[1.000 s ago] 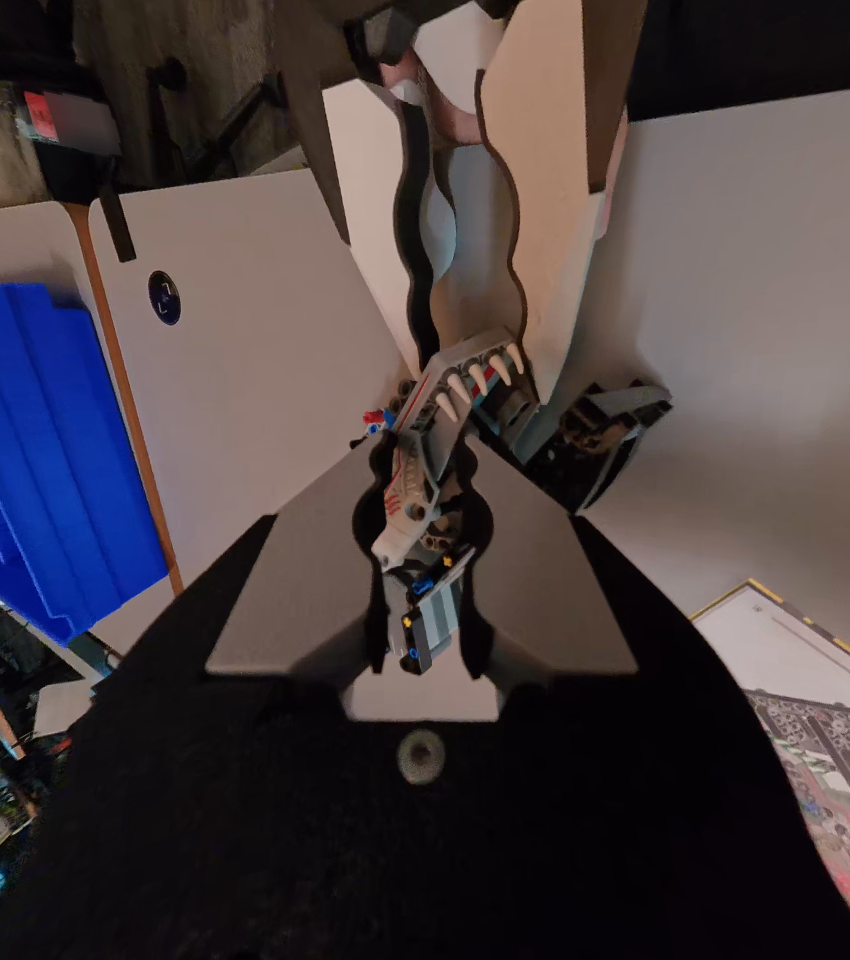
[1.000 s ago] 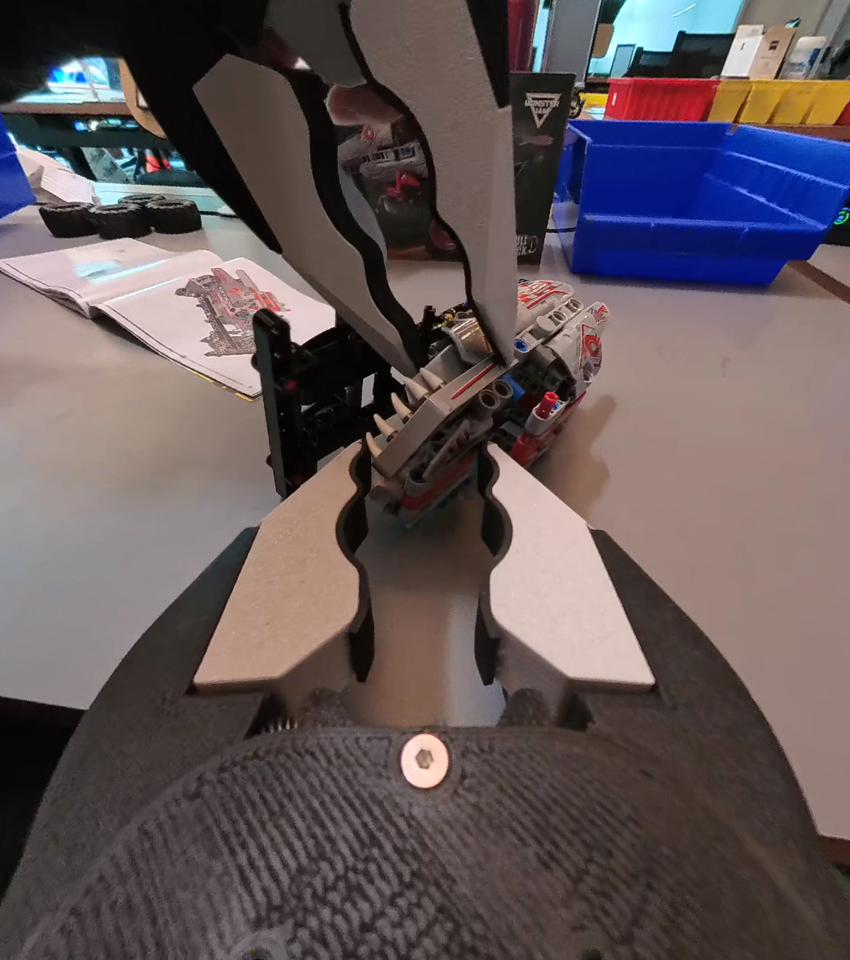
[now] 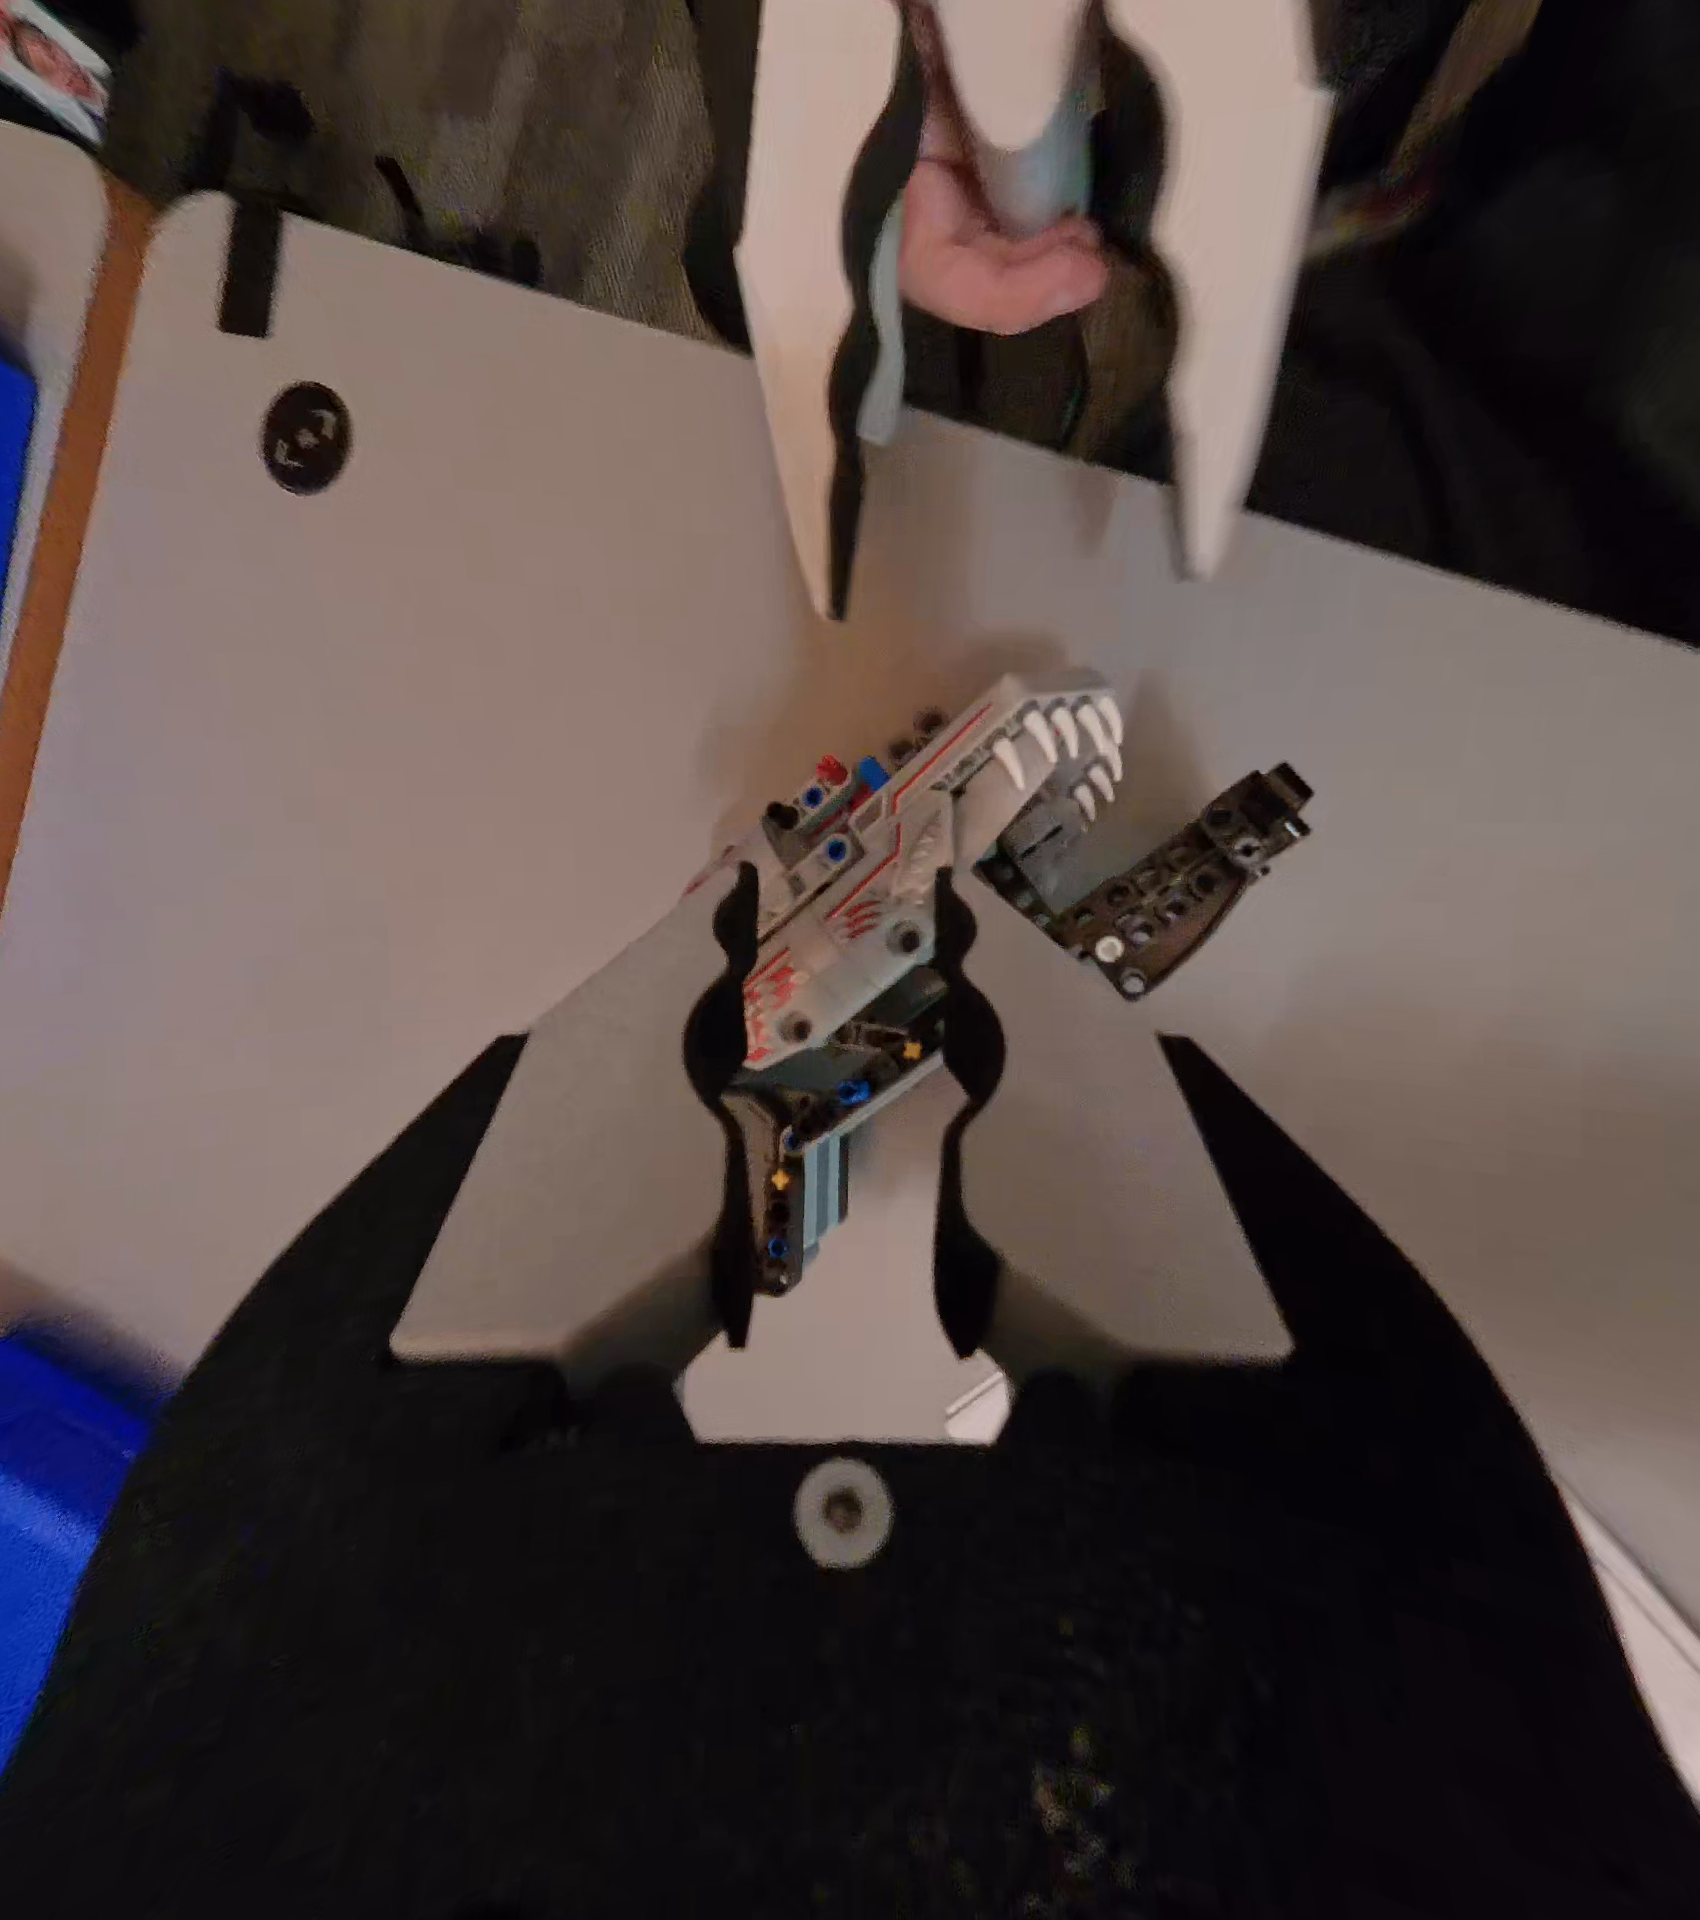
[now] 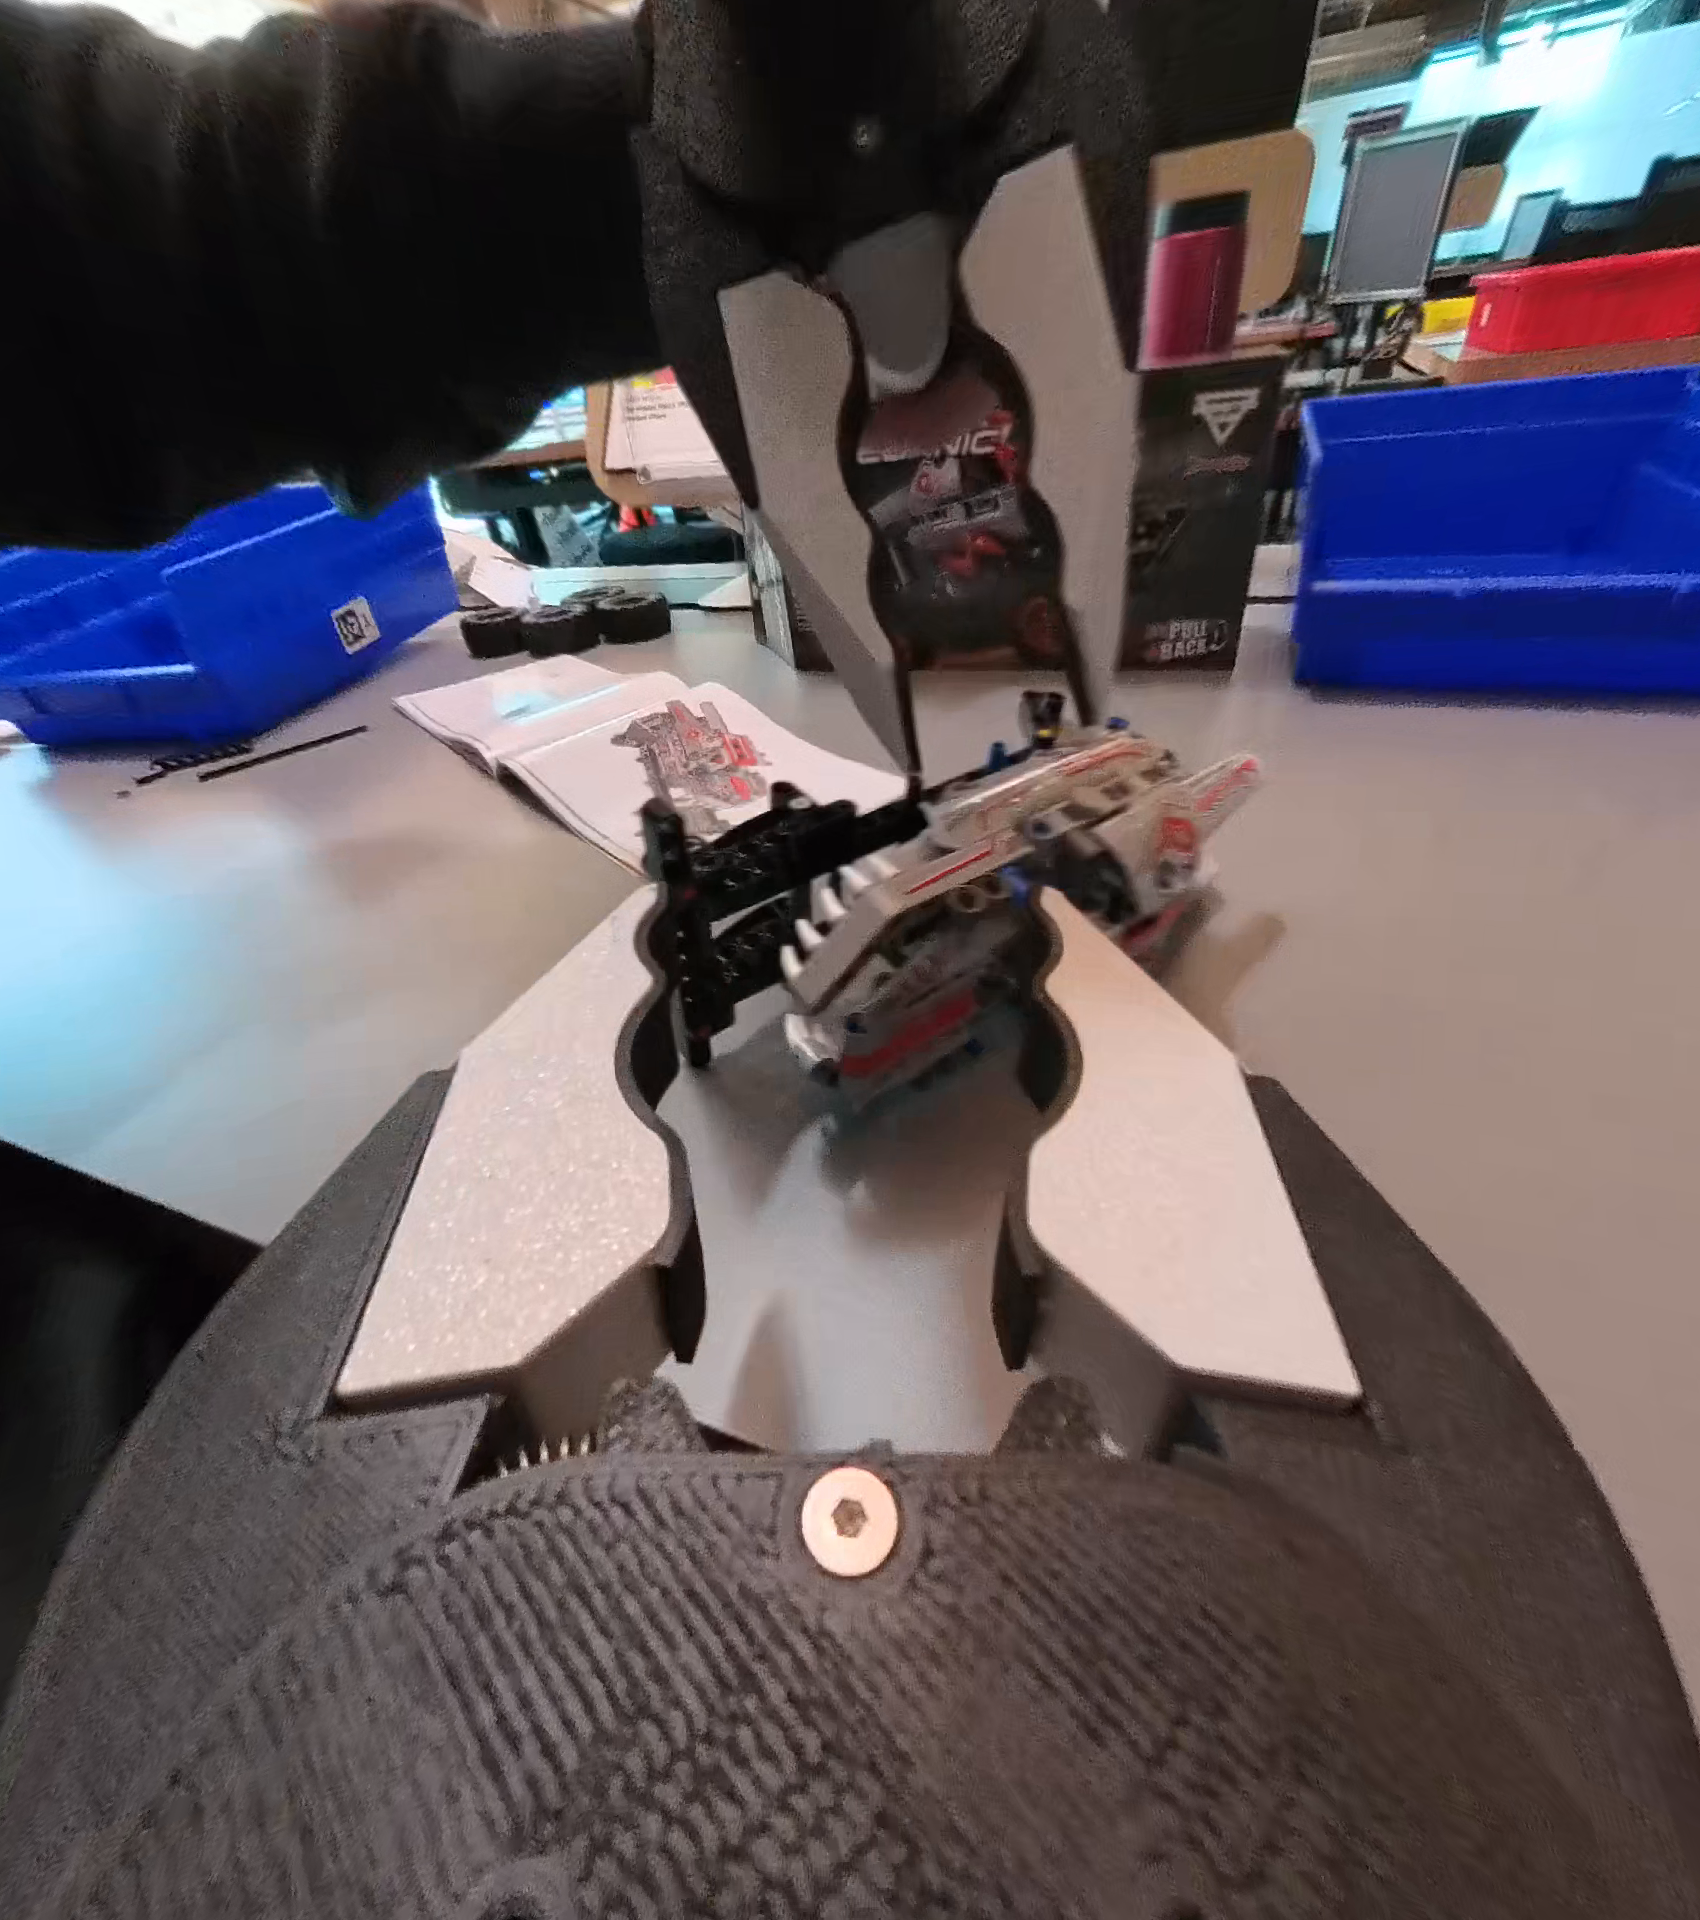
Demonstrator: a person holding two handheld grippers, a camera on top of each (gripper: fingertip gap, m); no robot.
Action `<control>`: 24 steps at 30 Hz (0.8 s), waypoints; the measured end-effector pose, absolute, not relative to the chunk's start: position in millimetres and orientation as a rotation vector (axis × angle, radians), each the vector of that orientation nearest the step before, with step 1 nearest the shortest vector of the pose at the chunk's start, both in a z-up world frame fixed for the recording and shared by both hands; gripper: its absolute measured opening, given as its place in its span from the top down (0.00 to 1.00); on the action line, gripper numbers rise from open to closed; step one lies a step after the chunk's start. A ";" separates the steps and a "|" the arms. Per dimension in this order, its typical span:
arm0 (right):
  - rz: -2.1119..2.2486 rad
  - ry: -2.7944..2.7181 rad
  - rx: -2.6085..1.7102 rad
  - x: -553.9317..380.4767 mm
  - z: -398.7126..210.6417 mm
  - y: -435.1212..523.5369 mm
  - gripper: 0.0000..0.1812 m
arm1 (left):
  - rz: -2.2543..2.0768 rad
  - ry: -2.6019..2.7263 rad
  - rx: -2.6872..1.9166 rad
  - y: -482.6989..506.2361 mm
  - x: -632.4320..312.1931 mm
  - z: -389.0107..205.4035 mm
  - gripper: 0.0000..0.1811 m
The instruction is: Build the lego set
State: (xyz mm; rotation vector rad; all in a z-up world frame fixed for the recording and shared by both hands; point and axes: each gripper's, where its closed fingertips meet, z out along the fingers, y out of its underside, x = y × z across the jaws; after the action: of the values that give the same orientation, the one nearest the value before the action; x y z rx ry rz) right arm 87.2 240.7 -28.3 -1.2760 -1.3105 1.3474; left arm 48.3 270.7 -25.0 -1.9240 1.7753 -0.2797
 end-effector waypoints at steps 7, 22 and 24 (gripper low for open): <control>1.179 -1.560 -1.548 81.2 -72.8 306.0 0.66 | -0.139 1.654 -1.965 271.9 21.9 -31.4 0.83; 1.089 -1.819 -1.537 46.9 -94.6 284.1 0.85 | 0.165 1.660 -1.805 252.1 9.6 -62.1 0.91; 1.014 -1.836 -1.497 44.6 -91.5 284.8 0.86 | 0.203 1.593 -1.800 250.1 5.6 -62.9 0.91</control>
State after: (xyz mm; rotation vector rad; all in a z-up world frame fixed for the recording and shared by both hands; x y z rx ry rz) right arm 44.6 284.8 -91.5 -1.4971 -1.8364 1.0136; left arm 5.6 250.1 -62.9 -1.8001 1.5927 0.2030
